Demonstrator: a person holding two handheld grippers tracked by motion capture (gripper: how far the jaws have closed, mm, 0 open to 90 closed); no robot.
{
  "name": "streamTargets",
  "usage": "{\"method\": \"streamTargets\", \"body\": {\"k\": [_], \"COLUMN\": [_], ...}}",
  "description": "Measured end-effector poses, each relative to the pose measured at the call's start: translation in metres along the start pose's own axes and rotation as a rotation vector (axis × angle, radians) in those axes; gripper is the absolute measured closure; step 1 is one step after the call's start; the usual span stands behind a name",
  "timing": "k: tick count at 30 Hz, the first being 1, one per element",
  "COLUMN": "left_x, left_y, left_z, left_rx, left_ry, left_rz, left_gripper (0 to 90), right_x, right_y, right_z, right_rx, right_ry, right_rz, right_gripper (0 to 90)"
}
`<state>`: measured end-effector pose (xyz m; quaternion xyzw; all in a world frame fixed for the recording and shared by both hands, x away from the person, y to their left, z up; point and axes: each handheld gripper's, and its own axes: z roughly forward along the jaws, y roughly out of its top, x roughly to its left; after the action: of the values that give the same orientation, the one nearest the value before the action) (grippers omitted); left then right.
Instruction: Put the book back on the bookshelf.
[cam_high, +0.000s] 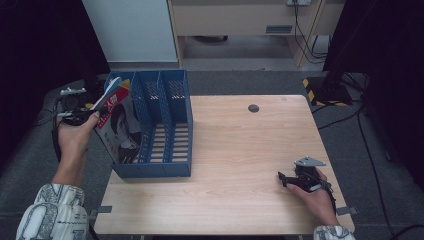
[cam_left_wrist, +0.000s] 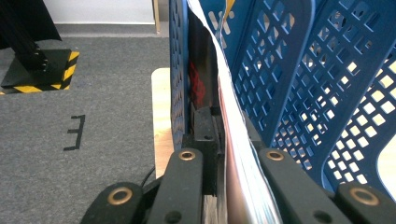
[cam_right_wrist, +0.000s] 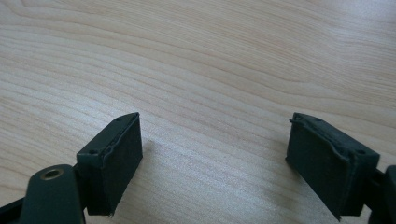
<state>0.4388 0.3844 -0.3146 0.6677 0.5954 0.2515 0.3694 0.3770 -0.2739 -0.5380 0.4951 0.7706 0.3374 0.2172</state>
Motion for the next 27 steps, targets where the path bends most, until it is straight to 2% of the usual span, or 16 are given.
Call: {"method": "streamTargets", "body": {"k": [11,20,22,24,27], "left_x": [-0.003,-0.006,-0.007,-0.007,-0.007], "left_y": [0.006,0.011,0.012,0.012,0.012], "left_z": [0.005,0.012,0.013,0.013,0.012], "left_rx": [0.011,0.027,0.041,0.047,0.047], "left_ry": [0.011,0.023,0.029,0.009,0.01], "left_rz": [0.009,0.023,0.048,0.035,0.038], "left_gripper": [81.5,72.6,75.1,82.2,85.8], "right_x": [0.0,0.0,0.0,0.0,0.0], "right_y": [0.0,0.0,0.0,0.0,0.0], "right_z": [0.0,0.0,0.0,0.0,0.0], "right_rx": [0.001,0.002,0.0,0.001,0.001], "right_ry": [0.0,0.001,0.0,0.001,0.0], "right_rz": [0.002,0.002,0.003,0.0,0.002], "right_gripper": [18.4,18.4,18.4,18.4,18.4]}}
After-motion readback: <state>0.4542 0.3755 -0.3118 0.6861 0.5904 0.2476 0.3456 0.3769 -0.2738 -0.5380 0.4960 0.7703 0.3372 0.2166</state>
